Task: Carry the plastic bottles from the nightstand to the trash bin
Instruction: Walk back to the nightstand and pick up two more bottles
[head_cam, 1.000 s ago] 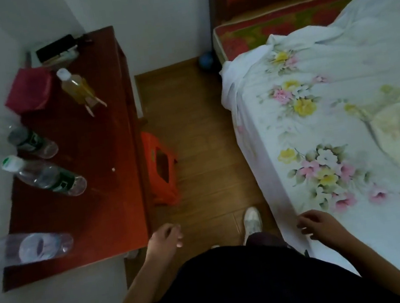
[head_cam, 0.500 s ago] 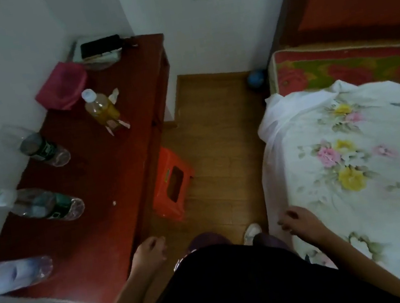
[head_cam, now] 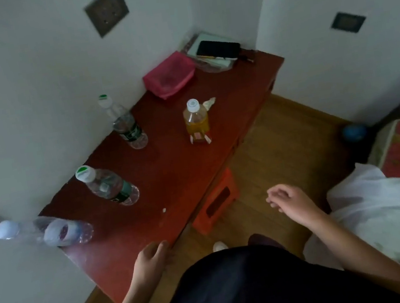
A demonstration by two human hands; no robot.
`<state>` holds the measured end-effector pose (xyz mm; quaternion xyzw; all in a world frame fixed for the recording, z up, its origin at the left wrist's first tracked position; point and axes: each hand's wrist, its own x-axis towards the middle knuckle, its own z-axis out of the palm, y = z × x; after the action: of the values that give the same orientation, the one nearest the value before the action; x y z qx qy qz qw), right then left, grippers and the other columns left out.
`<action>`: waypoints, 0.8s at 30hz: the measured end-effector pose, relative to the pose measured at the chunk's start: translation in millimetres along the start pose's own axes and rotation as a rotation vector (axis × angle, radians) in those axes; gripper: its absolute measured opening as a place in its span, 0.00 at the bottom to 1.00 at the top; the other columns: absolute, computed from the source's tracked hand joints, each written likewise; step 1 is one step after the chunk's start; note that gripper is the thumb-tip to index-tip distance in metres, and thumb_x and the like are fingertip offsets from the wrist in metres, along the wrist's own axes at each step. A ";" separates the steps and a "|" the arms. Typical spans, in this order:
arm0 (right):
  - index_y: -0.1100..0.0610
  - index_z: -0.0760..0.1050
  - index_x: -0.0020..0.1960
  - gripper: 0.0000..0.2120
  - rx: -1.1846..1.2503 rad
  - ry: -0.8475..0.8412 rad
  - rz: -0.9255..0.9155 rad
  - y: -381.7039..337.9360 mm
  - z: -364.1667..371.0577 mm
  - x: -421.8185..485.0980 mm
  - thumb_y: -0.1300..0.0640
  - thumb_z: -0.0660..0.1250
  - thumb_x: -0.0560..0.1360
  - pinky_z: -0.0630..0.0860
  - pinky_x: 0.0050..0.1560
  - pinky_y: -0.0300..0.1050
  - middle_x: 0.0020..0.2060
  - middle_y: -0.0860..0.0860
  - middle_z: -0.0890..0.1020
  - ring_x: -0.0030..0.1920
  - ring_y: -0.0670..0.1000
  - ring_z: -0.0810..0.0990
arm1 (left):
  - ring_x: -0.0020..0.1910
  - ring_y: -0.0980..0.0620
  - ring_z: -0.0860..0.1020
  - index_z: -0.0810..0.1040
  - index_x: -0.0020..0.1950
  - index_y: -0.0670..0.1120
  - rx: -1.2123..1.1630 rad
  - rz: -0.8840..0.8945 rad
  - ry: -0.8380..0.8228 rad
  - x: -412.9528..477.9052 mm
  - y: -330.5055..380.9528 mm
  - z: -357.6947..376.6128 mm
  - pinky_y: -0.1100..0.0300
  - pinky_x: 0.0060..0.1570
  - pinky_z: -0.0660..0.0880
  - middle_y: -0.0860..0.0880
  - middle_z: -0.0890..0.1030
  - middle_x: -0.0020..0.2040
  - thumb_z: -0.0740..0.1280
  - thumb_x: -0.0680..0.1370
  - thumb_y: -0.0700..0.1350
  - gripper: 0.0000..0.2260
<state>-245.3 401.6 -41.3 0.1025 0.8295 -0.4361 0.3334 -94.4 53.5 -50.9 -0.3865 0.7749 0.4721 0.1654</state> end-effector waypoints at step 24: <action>0.46 0.71 0.66 0.32 -0.301 -0.242 -0.660 -219.3 -8.9 165.7 0.44 0.78 0.66 0.74 0.60 0.43 0.58 0.41 0.78 0.59 0.43 0.76 | 0.57 0.49 0.81 0.71 0.70 0.50 -0.552 -0.078 0.721 78.0 118.9 -41.0 0.45 0.63 0.77 0.48 0.81 0.60 0.80 0.67 0.50 0.34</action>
<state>-475.8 257.4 -0.5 -0.2724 0.8273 -0.4025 0.2816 -230.2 14.2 -7.0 -0.5846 0.6130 0.4897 -0.2063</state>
